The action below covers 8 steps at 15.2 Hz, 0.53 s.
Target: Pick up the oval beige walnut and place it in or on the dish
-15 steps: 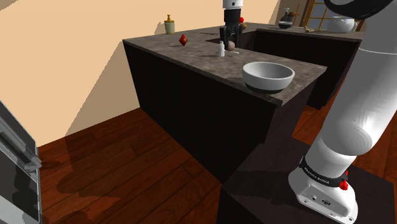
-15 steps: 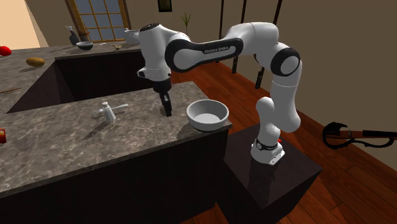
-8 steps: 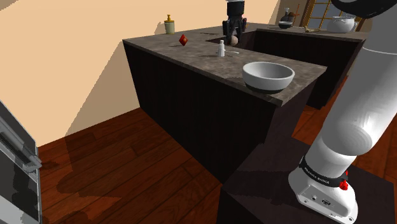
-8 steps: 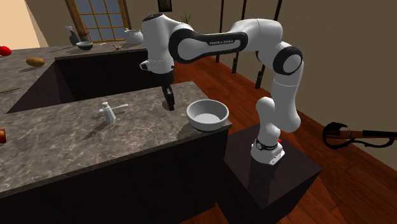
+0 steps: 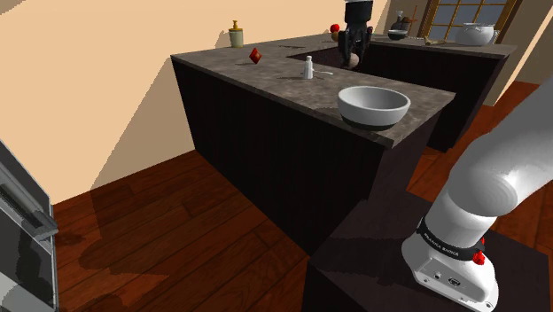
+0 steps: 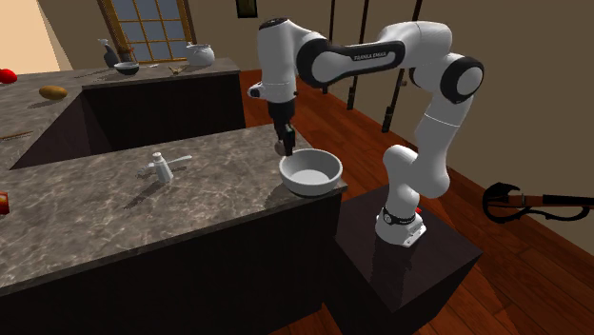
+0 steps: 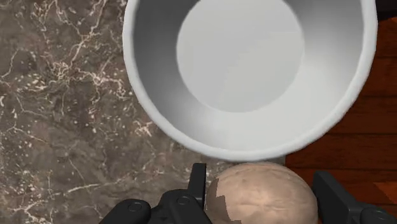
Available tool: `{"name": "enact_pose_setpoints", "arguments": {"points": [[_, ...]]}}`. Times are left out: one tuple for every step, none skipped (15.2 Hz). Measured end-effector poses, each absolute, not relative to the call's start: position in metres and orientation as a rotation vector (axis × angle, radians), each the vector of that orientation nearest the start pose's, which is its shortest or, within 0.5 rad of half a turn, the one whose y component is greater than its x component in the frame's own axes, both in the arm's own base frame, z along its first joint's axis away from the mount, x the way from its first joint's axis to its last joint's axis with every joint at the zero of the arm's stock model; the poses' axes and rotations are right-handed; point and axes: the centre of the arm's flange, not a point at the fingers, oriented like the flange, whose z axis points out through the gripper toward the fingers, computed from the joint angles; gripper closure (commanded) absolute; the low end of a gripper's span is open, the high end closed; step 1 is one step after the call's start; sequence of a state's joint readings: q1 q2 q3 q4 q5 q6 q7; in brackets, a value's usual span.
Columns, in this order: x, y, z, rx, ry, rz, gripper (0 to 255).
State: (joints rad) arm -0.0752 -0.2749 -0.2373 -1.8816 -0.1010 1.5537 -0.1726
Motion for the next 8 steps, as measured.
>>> {"name": "enact_pose_setpoints", "arguments": {"points": [[0.419,-0.165,0.612,-3.155,0.203,0.107,255],[0.407,-0.163,0.610,-3.155,0.202,0.106,255],[0.393,-0.163,0.610,-3.155,0.202,0.108,255],[0.380,-0.166,0.609,-3.155,0.202,0.106,255],[0.370,-0.164,0.611,-3.155,0.202,0.106,255],[0.356,-0.165,0.612,-3.155,0.202,0.107,255],[0.347,-0.164,0.609,-3.155,0.202,0.106,255],[0.343,-0.162,0.605,-3.155,0.202,0.106,255]]}}
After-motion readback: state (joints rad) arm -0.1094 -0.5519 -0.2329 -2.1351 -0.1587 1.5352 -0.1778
